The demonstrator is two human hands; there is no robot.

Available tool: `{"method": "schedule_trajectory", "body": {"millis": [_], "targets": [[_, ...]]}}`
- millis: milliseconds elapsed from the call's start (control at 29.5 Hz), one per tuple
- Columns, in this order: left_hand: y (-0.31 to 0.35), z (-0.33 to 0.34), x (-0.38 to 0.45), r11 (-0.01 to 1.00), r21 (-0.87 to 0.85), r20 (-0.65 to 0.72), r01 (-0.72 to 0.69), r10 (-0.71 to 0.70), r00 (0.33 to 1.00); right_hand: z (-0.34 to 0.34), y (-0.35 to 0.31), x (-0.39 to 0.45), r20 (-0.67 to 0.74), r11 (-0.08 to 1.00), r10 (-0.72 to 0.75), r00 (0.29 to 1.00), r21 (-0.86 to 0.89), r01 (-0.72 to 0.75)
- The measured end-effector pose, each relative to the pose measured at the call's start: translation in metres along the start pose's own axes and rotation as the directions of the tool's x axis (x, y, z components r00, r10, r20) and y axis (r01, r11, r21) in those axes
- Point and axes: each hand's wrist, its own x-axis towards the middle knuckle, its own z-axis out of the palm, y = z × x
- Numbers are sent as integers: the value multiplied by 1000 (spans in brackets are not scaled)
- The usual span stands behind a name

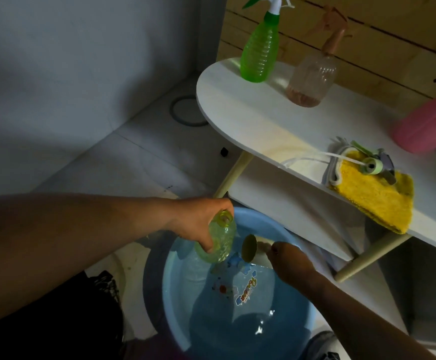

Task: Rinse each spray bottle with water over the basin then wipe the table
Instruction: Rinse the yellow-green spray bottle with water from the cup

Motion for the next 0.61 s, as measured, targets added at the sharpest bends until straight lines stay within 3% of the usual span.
{"method": "schedule_trajectory", "body": {"millis": [339, 475, 610], "targets": [[-10, 6, -3, 997, -32, 41, 69, -68, 997, 44, 1, 15, 184, 982, -76, 980, -157, 105], [-11, 5, -4, 996, -22, 47, 87, -86, 995, 55, -5, 14, 219, 991, -75, 973, -96, 98], [-14, 4, -4, 995, -12, 42, 96, -96, 995, 46, -5, 14, 198, 994, -7, 980, 104, -14]]}}
